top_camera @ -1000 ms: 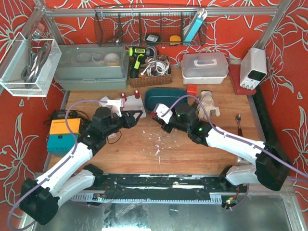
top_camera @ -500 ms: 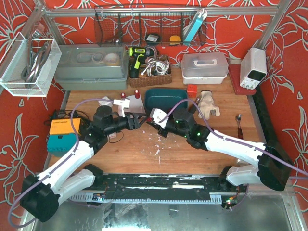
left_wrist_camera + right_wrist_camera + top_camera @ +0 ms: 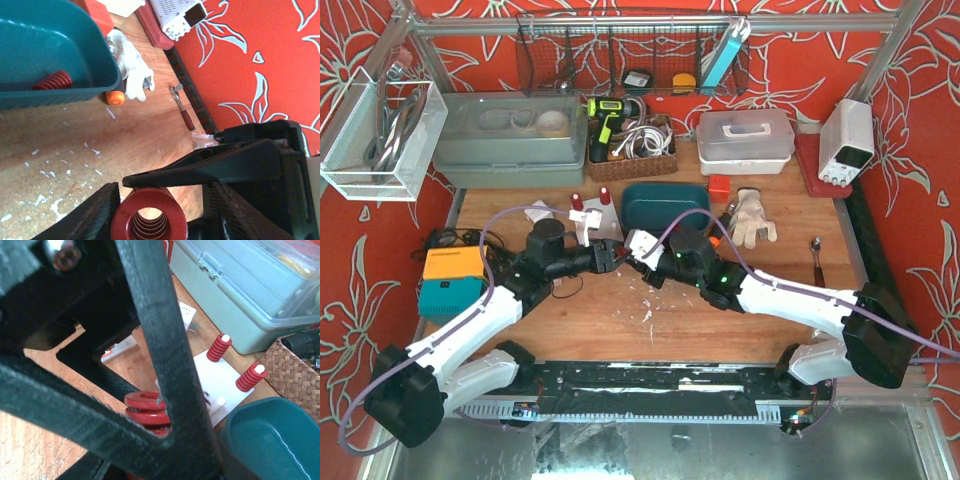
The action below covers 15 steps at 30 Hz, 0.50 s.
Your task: Install the large spring
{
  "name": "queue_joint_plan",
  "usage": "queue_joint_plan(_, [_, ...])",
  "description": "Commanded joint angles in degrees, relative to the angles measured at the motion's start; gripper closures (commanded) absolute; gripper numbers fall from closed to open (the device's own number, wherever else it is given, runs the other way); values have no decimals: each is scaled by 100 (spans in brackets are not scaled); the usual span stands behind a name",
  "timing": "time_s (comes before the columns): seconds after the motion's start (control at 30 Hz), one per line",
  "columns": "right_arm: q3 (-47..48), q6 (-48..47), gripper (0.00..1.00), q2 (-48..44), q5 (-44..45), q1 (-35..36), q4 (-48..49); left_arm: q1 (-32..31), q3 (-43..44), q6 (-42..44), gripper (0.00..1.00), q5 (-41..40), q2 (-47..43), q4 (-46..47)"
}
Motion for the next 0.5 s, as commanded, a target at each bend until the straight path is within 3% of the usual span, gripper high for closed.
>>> queue_joint_plan(0.0, [363, 3, 100, 81, 41, 116, 215, -23, 167, 174, 50, 4, 2, -155])
queue_joint_plan(0.2, [568, -28, 100, 286, 26, 165, 113, -24, -47, 156, 88, -41, -103, -224])
queue_joint_plan(0.37, [564, -10, 98, 492, 164, 198, 54, -24, -159, 75, 100, -123, -259, -151])
queue_joint_plan(0.47, [502, -7, 92, 535, 194, 201, 37, -15, -119, 90, 100, -225, -290, -211])
